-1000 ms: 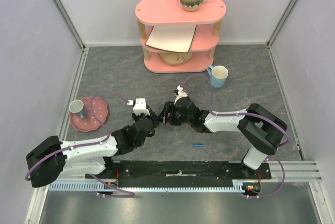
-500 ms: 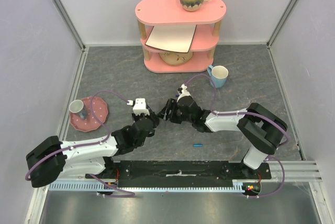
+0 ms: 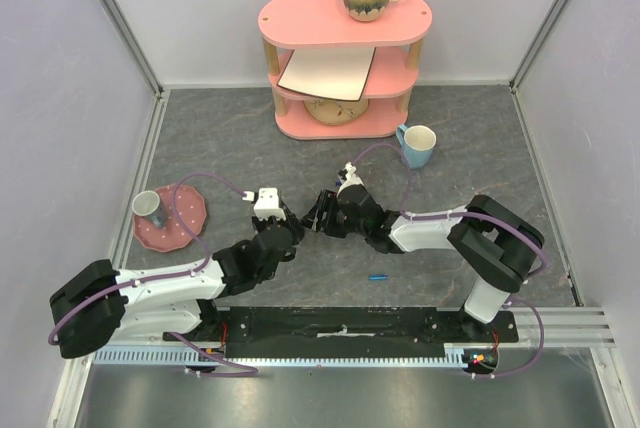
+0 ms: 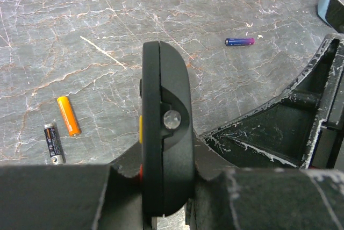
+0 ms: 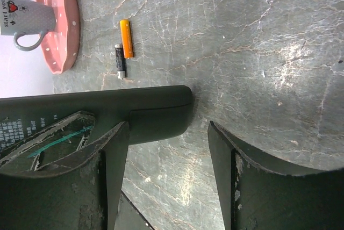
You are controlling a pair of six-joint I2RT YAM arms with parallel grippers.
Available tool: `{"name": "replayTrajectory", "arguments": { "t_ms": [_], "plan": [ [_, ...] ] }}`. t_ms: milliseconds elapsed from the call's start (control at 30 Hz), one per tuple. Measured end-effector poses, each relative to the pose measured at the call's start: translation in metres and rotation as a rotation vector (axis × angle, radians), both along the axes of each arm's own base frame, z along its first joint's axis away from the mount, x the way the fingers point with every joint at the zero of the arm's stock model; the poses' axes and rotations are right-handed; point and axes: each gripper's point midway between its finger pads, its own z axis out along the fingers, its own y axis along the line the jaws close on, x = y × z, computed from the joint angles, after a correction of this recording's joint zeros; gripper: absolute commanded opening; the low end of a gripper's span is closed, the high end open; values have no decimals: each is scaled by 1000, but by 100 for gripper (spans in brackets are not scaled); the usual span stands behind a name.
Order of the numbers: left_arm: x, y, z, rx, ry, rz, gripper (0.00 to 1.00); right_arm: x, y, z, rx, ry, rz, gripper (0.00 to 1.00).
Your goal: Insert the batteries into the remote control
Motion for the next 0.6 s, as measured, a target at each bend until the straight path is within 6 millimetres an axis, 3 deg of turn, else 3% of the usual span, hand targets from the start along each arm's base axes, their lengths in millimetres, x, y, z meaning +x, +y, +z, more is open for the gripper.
{"name": "replayTrajectory", "arguments": {
  "t_ms": [600],
  "plan": [
    [1, 0, 0, 1, 0, 4, 2, 0, 2, -1, -2, -9, 7, 70]
  ]
}}
